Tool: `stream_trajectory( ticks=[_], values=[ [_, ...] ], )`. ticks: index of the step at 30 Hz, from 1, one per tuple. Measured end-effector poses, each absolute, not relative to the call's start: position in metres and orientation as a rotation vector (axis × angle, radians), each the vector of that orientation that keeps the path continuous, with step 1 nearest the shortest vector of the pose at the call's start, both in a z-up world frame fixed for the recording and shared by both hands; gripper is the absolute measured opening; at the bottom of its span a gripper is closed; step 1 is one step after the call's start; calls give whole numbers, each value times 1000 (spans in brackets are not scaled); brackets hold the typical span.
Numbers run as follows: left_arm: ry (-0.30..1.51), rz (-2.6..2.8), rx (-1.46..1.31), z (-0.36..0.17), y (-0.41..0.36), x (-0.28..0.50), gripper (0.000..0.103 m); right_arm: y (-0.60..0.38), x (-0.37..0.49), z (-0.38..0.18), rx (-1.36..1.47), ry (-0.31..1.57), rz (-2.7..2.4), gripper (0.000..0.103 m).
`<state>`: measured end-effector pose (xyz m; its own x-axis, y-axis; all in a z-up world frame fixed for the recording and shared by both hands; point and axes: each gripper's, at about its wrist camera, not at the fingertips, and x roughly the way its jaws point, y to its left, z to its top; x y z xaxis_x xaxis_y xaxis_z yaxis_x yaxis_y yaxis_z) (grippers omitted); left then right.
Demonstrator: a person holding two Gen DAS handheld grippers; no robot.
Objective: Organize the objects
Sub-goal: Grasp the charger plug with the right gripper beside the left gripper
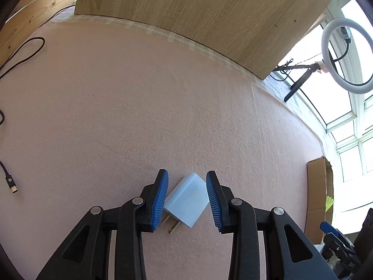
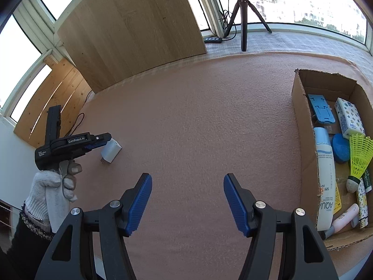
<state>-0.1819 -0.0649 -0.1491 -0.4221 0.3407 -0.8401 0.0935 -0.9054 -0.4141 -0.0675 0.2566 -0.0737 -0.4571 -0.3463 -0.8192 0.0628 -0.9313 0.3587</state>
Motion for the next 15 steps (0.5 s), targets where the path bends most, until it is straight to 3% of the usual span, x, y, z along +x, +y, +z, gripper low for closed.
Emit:
stream_trajectory(
  ticks=[15],
  values=[
    [-638, 2308, -1547, -159, -61, -164, 37, 207, -110, -103, 1506, -556, -2254, 60]
  ],
)
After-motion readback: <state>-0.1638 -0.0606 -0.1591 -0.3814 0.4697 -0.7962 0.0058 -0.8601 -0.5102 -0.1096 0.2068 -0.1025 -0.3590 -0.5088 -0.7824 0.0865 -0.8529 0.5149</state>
